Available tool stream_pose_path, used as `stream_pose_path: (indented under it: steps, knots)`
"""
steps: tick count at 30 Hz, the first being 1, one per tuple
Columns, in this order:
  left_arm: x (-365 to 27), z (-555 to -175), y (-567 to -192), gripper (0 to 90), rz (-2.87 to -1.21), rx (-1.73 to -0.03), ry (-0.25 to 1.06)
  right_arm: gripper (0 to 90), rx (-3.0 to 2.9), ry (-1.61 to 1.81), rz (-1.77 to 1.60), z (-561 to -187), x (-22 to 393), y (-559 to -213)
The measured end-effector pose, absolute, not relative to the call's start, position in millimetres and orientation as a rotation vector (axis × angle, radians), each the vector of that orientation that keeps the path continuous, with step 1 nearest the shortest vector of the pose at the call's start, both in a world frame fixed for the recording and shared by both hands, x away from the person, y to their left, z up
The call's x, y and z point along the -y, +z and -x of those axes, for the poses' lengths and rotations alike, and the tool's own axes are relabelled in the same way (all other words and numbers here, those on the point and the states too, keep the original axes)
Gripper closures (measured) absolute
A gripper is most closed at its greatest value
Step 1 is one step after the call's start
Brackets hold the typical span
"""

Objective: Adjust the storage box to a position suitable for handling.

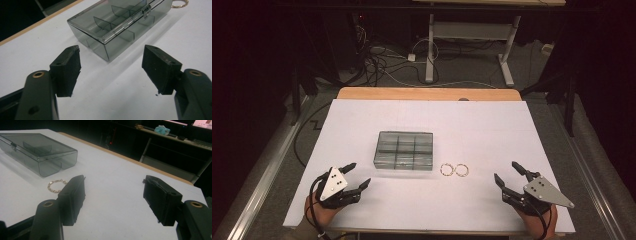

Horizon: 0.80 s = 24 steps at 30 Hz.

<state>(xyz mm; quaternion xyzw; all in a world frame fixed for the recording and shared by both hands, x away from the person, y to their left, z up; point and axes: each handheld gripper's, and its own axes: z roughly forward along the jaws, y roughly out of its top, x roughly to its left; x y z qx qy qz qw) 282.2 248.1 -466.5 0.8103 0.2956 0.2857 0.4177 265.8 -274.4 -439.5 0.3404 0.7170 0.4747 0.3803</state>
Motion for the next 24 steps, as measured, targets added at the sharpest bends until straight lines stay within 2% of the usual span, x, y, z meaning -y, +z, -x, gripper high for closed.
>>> stream_pose_path:
  steps: [4,6,9,12,13,15,16,19,24]
  knots:
    - [-250,-283,-468,34.2,-2.029,-0.769,0.714,38.9,-1.84,1.204,-0.87,-267,274,-441]
    - [-254,-283,-469,35.7,-2.018,-0.801,0.688,43.5,-1.856,1.195,-0.881,-269,272,-443]
    - [-256,-285,-469,43.9,-2.029,-0.812,0.669,52.5,-1.88,1.183,-0.875,-272,268,-445]
    - [-256,-290,-470,58.8,-2.057,-0.822,0.645,64.4,-1.912,1.167,-0.869,-278,262,-447]
    - [-256,-292,-470,67.7,-2.074,-0.834,0.631,70.6,-1.933,1.169,-0.875,-280,260,-448]
    - [-256,-298,-471,79.5,-2.09,-0.84,0.595,79.0,-1.975,1.16,-0.878,-288,254,-450]
    - [-255,-302,-472,82.2,-2.1,-0.848,0.583,82.7,-1.997,1.151,-0.873,-292,251,-450]
    - [-253,-313,-473,86.0,-2.117,-0.875,0.568,89.8,-2.063,1.11,-0.847,-306,238,-451]
    - [-254,-335,-474,86.1,-2.109,-0.932,0.525,90.0,-2.18,1.072,-0.804,-337,205,-454]
